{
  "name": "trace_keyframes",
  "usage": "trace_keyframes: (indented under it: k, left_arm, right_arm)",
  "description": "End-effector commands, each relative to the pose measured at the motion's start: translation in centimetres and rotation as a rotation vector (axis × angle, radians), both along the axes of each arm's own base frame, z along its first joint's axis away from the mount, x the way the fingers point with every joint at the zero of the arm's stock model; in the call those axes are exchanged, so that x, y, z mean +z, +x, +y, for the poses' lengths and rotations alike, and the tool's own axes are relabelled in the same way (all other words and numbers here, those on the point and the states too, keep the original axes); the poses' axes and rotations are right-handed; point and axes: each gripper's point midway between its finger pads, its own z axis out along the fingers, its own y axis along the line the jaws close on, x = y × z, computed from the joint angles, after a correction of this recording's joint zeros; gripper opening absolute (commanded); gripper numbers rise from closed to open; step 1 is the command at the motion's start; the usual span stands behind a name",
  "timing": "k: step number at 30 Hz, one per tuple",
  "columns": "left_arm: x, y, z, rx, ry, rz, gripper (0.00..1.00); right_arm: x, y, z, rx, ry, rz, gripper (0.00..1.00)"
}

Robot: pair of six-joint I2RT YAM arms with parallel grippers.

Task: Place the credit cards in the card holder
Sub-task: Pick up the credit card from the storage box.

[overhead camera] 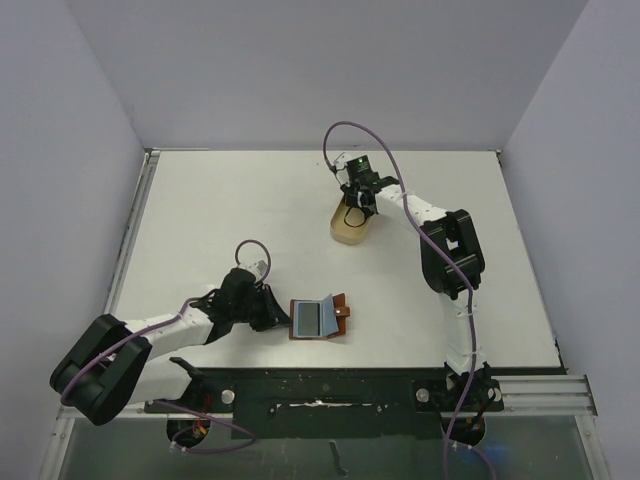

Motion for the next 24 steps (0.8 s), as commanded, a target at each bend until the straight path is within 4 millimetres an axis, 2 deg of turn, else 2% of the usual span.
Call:
trace_keyframes:
  k: [1, 10, 15, 24]
  left_arm:
    - [1.4, 0.9, -1.0, -0.014, -0.046, -0.049, 0.0]
    - [1.3, 0.8, -0.9, -0.01, -0.045, -0.048, 0.0]
    - [1.3, 0.9, -1.0, -0.01, -0.047, -0.048, 0.0]
    - [1.2, 0.7, -0.9, -0.008, -0.047, -0.046, 0.0]
  right_arm:
    - [4.5, 2.1, 0.0, -0.03, 0.012, -0.123, 0.36]
    - [6.2, 2.4, 0.1, -0.029, 0.019, -0.138, 0.35]
    - [5.8, 2.2, 0.2, -0.013, 0.012, -0.123, 0.28]
    - [5.1, 2.2, 0.2, 0.006, 0.022, -0.106, 0.27]
